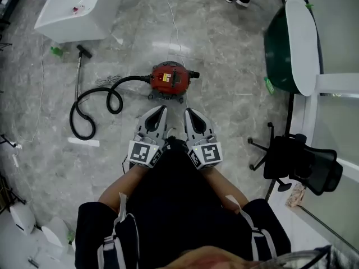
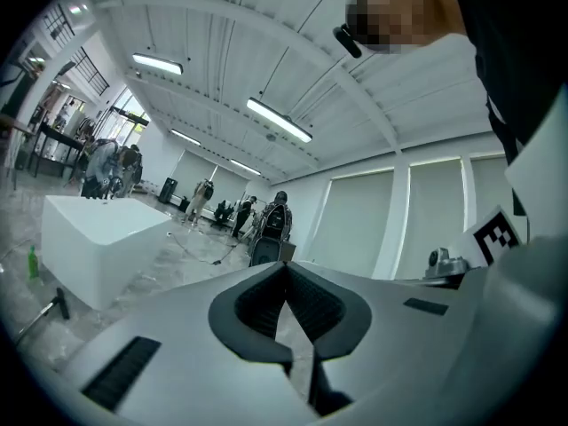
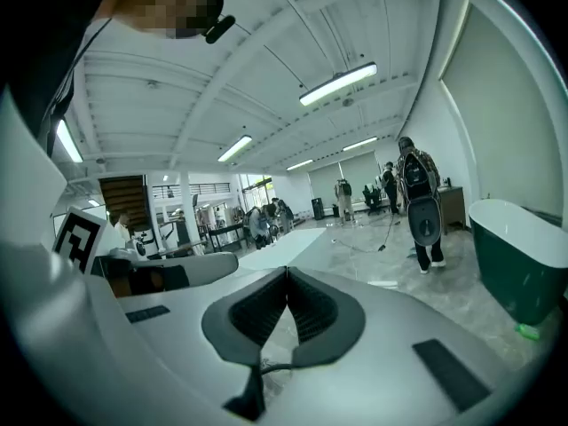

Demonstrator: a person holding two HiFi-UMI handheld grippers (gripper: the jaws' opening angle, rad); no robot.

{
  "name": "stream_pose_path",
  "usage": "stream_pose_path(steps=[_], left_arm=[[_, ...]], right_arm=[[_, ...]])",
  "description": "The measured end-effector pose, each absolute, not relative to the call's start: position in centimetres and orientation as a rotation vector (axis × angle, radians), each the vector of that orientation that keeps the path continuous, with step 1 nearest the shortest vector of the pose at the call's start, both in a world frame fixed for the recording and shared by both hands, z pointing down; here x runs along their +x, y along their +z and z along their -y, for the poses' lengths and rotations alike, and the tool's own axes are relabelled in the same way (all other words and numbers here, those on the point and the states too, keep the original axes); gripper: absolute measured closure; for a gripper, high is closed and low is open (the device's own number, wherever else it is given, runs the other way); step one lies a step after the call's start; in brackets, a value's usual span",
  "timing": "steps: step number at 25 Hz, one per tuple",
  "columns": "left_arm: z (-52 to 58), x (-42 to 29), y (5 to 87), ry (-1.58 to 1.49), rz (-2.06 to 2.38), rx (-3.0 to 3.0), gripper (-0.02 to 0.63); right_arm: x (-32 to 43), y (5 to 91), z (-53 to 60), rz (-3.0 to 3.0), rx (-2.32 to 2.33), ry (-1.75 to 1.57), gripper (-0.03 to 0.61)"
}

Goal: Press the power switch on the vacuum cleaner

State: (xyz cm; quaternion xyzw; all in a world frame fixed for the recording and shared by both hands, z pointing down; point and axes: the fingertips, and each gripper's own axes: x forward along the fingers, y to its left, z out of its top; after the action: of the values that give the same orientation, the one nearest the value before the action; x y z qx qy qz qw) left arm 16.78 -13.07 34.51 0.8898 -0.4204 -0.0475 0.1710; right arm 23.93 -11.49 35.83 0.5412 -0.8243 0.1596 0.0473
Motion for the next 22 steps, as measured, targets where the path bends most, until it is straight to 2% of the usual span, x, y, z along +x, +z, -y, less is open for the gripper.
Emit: stream_pose_path(steps=[4, 8, 22], left_arm=[[13.0, 18.3, 31.1, -0.190, 1.246, 2.543, 0.595], [11.9, 20.2, 29.0, -0.220, 1.276, 2.605, 0.595], [10.3, 21.1, 28.3, -0.175, 1.377, 2.715, 0.595]], right_arm=[[25.3, 33.0, 10.9, 2.552, 1.662, 0.291, 0.563], [26.2, 31.6, 10.4, 2.582, 1.662, 0.257, 0.563], [27.7, 29.4, 9.9, 2.602, 1.656, 0.121, 0.563]])
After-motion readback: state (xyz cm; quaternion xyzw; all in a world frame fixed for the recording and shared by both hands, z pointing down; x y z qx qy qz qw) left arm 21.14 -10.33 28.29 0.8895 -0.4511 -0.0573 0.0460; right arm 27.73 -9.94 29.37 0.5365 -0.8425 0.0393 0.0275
